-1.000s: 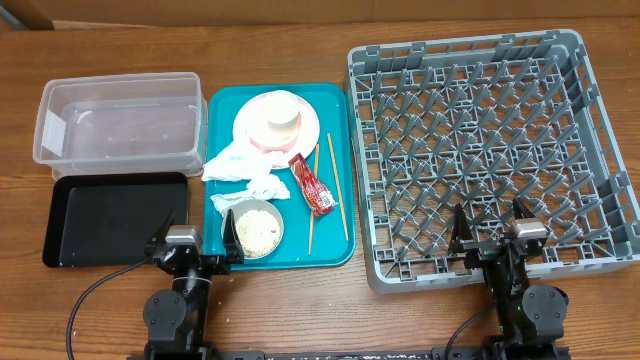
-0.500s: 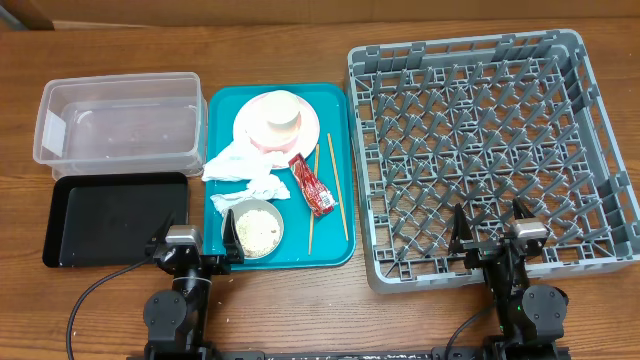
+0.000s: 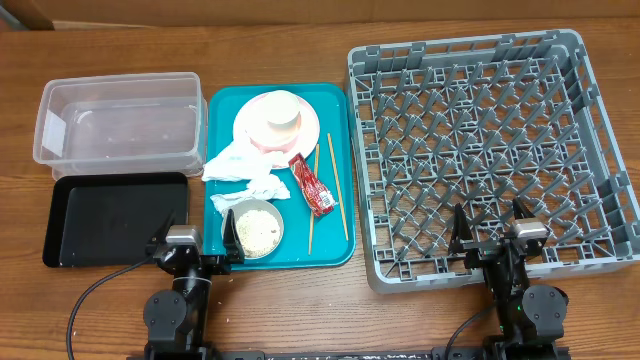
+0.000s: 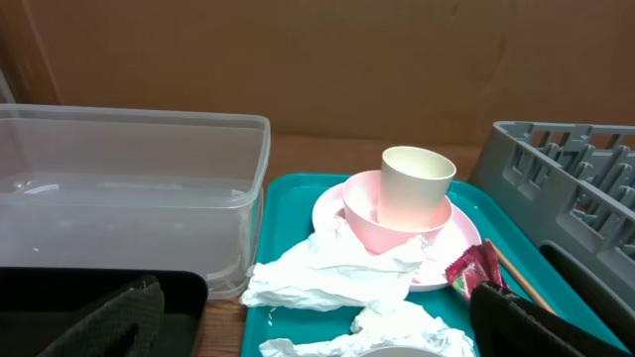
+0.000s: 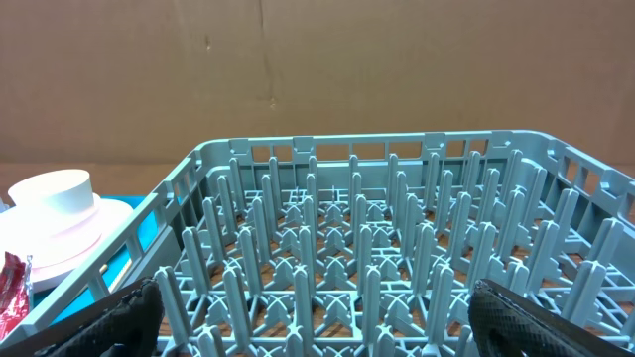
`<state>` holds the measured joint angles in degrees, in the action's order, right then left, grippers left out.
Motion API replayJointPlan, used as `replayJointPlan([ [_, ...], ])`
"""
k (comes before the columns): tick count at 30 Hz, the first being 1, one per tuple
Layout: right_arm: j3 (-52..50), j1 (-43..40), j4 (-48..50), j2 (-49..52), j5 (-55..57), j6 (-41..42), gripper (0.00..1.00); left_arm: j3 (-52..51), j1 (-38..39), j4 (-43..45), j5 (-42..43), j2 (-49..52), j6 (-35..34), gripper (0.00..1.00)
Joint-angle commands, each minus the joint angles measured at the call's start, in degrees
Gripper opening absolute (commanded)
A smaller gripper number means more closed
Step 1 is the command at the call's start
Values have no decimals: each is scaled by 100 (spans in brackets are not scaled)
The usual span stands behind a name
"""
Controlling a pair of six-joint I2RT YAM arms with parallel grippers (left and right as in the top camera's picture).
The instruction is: Sort waste into correct bins and load items into the dishwasher
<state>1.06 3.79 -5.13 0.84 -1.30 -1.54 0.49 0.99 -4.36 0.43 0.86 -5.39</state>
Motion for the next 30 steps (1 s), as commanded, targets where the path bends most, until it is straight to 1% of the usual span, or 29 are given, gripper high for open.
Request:
replayJointPlan([
  [1, -59, -2, 35, -66, -31, -20, 100, 59, -33, -39, 219, -50, -157, 100],
  [4, -59, -2, 35, -66, -31, -20, 100, 365, -33, -376, 238, -50, -503, 100],
  [10, -59, -2, 35, -66, -31, -20, 100, 1467, -33, -1510, 236, 37, -509, 100],
  [12, -59, -2, 35, -66, -31, -20, 100, 1897, -33, -1818, 236, 264, -492, 100],
  [15, -59, -2, 35, -66, -31, -20, 100, 2559, -33, -2256, 240, 868, -492, 100],
  [20, -59, -2, 35, -66, -31, -20, 100, 3893, -33, -3132, 302, 2553, -485, 100],
  [22, -59, -2, 35, -66, -31, -20, 100, 4513, -33, -3648, 588, 3364, -286, 100],
  [24, -59, -2, 35, -66, -31, -20, 100, 5243, -33, -4391, 925, 4301, -57, 100],
  [26, -59, -2, 35, -66, -31, -20, 100, 5982, -33, -5191, 975, 5233, -37, 100],
  [30, -59, -2, 35, -66, -31, -20, 100, 7132, -33, -6131, 977, 6784, -44, 100],
])
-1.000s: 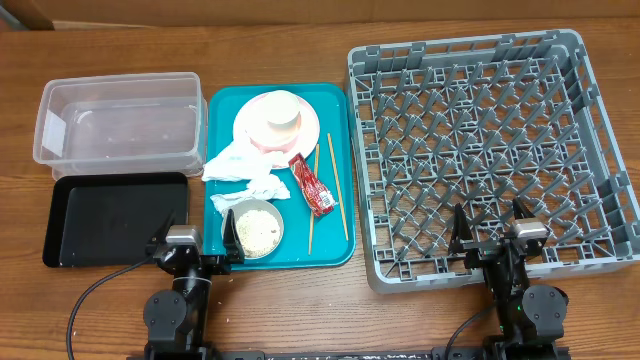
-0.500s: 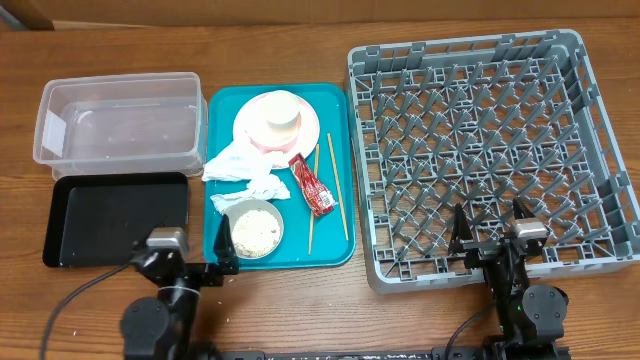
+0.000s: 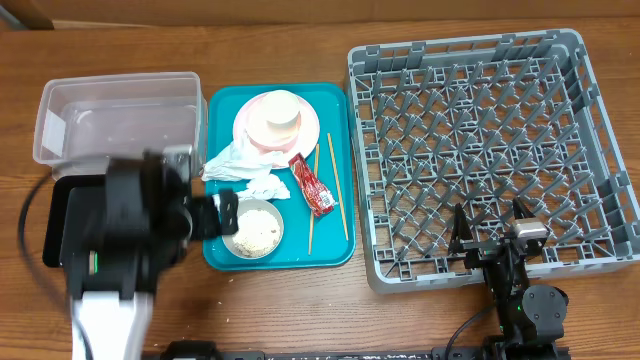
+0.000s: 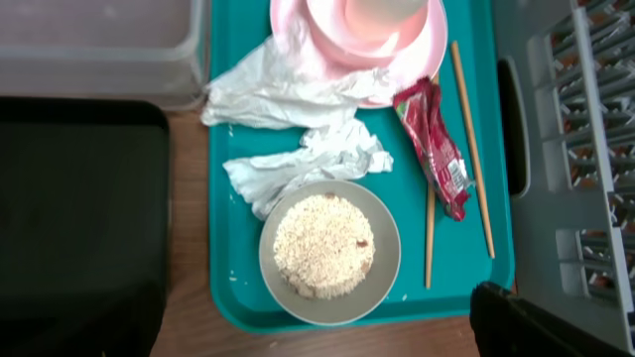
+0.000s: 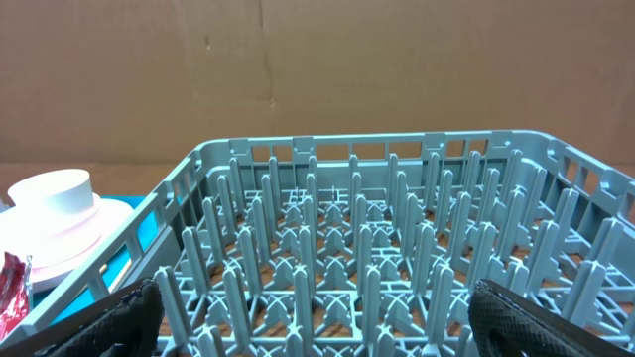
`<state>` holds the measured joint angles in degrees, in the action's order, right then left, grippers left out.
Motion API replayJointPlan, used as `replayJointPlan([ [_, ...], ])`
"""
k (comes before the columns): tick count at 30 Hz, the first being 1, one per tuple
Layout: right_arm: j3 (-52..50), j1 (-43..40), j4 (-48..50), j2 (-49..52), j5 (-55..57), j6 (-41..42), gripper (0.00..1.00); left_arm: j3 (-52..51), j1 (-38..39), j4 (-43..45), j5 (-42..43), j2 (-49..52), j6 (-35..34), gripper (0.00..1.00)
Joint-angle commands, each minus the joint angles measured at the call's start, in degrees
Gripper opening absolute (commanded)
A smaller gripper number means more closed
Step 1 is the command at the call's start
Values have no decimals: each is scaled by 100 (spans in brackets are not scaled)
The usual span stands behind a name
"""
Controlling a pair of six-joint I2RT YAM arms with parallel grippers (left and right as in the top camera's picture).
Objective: Sort waste into correct bins and load items into the dishwasher
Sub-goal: 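Reach the left gripper to the white tissues beside the pink plate and grasp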
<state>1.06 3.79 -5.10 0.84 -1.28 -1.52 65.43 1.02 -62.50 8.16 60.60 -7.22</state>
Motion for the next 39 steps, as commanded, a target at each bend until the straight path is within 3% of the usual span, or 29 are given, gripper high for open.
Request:
replayJointPlan([
  [1, -59, -2, 33, -66, -33, -22, 100, 881, -35, -496, 221, 1163, 153, 100],
  [3, -59, -2, 33, -66, -33, -22, 100, 1368, -28, -831, 345, 1906, 212, 99],
  [4, -59, -2, 33, -66, -33, -22, 100, 1453, -17, -855, 376, 2070, 216, 93],
  [8, -59, -2, 33, -66, -33, -22, 100, 1532, 151, -597, 11, 2518, 623, 88],
  [12, -59, -2, 33, -66, -33, -22, 100, 1530, 466, -442, -855, 2771, 767, 90],
  [22, -59, -2, 33, -66, -33, -22, 100, 1530, 1167, -7, -881, 3836, 2304, 98],
  [30, -59, -2, 33, -66, -33, -22, 100, 1530, 1255, 70, -883, 4719, 2664, 100],
  [39, -59, -2, 33, -66, -33, -22, 100, 1530, 1250, 439, -1134, 5016, 2734, 99],
])
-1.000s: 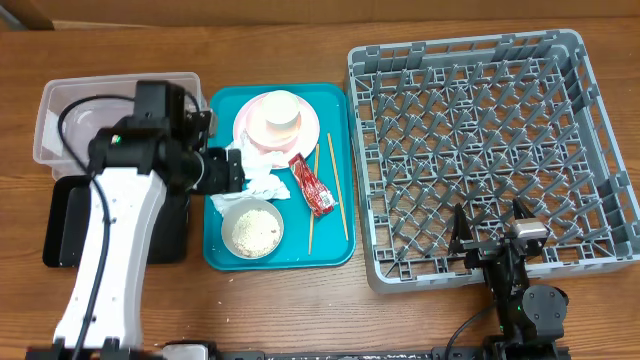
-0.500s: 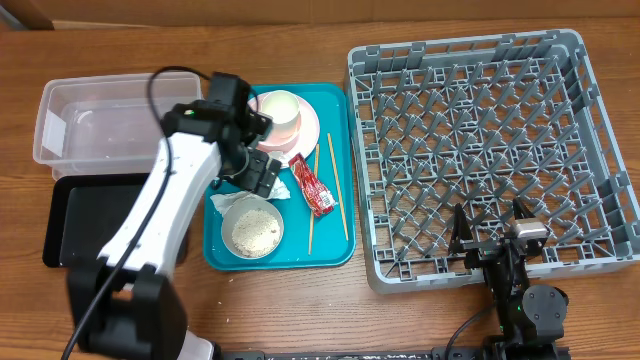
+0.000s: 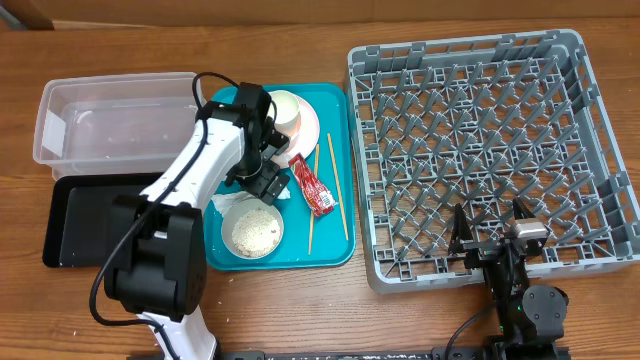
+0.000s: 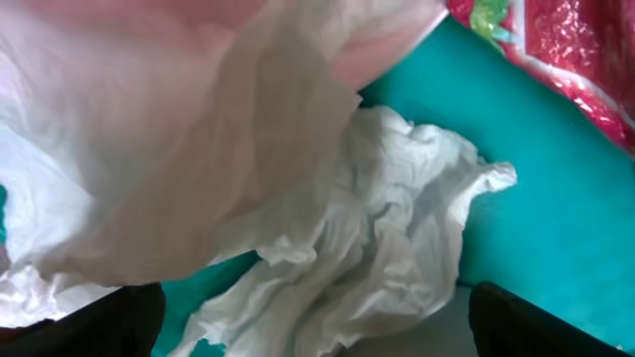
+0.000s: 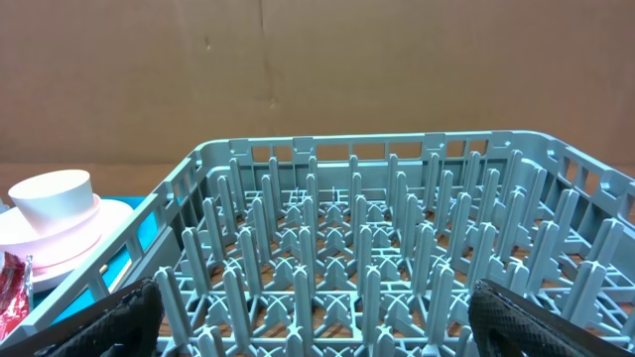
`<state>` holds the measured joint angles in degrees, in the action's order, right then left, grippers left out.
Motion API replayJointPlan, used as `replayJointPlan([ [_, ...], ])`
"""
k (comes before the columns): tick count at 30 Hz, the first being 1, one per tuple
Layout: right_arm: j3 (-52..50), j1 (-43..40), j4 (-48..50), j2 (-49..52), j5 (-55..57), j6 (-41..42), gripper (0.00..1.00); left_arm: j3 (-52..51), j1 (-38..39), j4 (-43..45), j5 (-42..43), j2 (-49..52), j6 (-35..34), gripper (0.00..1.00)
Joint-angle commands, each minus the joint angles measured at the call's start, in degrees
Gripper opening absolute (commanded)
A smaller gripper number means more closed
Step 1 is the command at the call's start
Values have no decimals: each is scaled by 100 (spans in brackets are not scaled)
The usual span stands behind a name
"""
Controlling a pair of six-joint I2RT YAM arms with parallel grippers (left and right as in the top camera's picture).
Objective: Sort waste into correct bins and load items into the dishwasher
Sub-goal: 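Reach the left gripper to the white tissues beside the pink plate and grasp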
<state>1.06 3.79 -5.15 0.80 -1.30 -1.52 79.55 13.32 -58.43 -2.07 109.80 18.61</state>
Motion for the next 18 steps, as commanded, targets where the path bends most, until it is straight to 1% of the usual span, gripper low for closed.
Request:
replayJointPlan([
  [1, -59, -2, 37, -61, -31, -22, 100, 118, 20, 33, -116, 122, 142, 99],
  [8, -59, -2, 37, -61, -31, -22, 100, 118, 22, 90, -151, 518, 0, 98],
  [10, -59, -2, 37, -61, -31, -22, 100, 118, 22, 85, -151, 608, 0, 91],
  [11, -59, -2, 37, -61, -31, -22, 100, 118, 22, 85, -155, 625, 0, 86],
  [12, -59, -2, 37, -61, -31, -22, 100, 118, 22, 90, -153, 632, 0, 77],
  [16, -59, -2, 37, -61, -31, -22, 100, 131, 22, 125, -153, 623, 0, 33],
  [18, -59, -2, 37, -61, -31, -22, 100, 131, 20, 153, -153, 623, 0, 26],
])
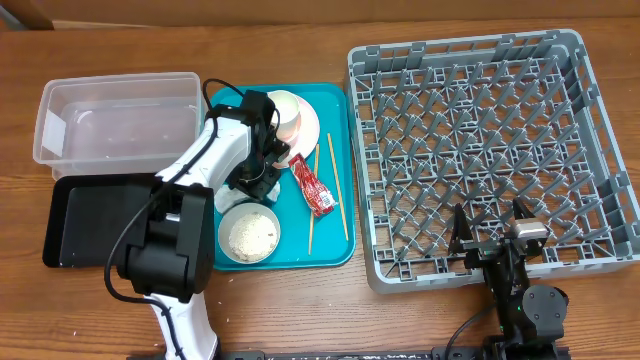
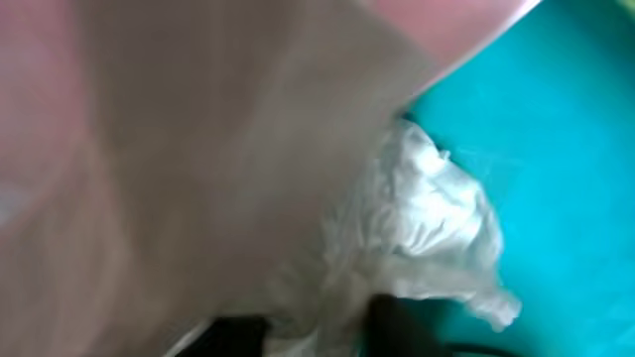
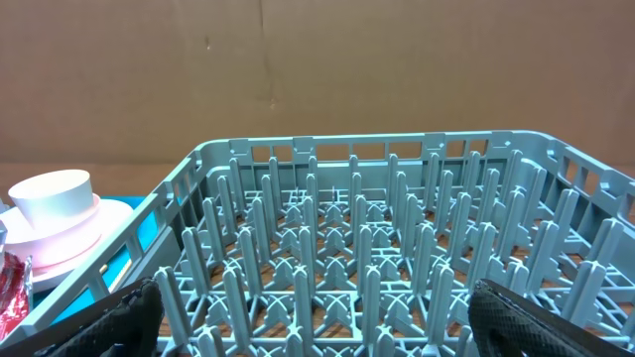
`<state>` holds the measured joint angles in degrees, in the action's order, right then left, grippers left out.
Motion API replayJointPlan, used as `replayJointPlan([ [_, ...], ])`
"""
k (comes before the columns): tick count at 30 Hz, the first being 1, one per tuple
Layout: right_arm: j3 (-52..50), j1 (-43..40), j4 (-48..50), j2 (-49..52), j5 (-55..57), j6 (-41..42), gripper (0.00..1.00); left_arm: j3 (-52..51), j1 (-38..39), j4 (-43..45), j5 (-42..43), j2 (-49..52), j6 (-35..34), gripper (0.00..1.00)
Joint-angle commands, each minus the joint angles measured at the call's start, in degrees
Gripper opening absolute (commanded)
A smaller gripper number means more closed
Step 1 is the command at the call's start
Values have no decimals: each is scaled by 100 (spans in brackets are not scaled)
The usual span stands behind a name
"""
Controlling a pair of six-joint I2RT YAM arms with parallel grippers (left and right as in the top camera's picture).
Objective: Sort waste into correct bins and load items into the dishwasher
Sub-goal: 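Reach the left gripper to the white tissues beside the pink plate and grasp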
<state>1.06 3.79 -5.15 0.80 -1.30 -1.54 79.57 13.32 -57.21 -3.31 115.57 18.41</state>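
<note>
On the teal tray my left gripper is down on the crumpled white napkin. In the left wrist view its dark fingers have drawn near each other, and tissue fills the gap between them. The arm hides most of the napkin from overhead. A grey bowl of rice sits just in front of it. Behind it is a pink plate carrying a cream cup. A red wrapper and two chopsticks lie to the right. My right gripper stands open at the near edge of the grey dish rack.
A clear plastic bin stands at the back left, and a black tray lies in front of it. The rack's rows of upright pegs fill the right half of the table. Bare wood runs along the front edge.
My left gripper has dropped lower onto the napkin, and its fingers have come much closer together with tissue between them. The right arm has not moved.
Both arms rested at the table's front edge with grippers open. The left arm then stood high over the tray, looking down on rice bowl and napkins. Later it hung open close above the crumpled napkin, and now it pinches that napkin. The right arm stayed put throughout.
</note>
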Motion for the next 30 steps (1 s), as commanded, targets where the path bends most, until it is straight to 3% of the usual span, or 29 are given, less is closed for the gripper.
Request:
replayJointPlan([
  [1, -59, -2, 37, -61, -31, -20, 100, 129, 20, 42, -28, 46, 20, 25],
  [8, -59, -2, 37, -61, -31, -20, 100, 328, 20, -4, -37, 42, -90, 13],
  [12, -59, -2, 37, -61, -31, -20, 100, 686, 20, -234, -125, 4, -306, 15],
  [13, -59, -2, 37, -61, -31, -20, 100, 767, 20, -297, -212, 2, -350, 17],
  [16, -59, -2, 37, -61, -31, -20, 100, 876, 20, -404, -566, 2, -365, 40],
  [23, -59, -2, 37, -61, -31, -20, 100, 866, 9, -310, -608, 26, -389, 68],
  [27, -59, -2, 37, -61, -31, -20, 100, 745, 9, -2, -610, 28, -387, 79],
  [30, -59, -2, 37, -61, -31, -20, 100, 643, 9, 260, -610, 31, -389, 80],
])
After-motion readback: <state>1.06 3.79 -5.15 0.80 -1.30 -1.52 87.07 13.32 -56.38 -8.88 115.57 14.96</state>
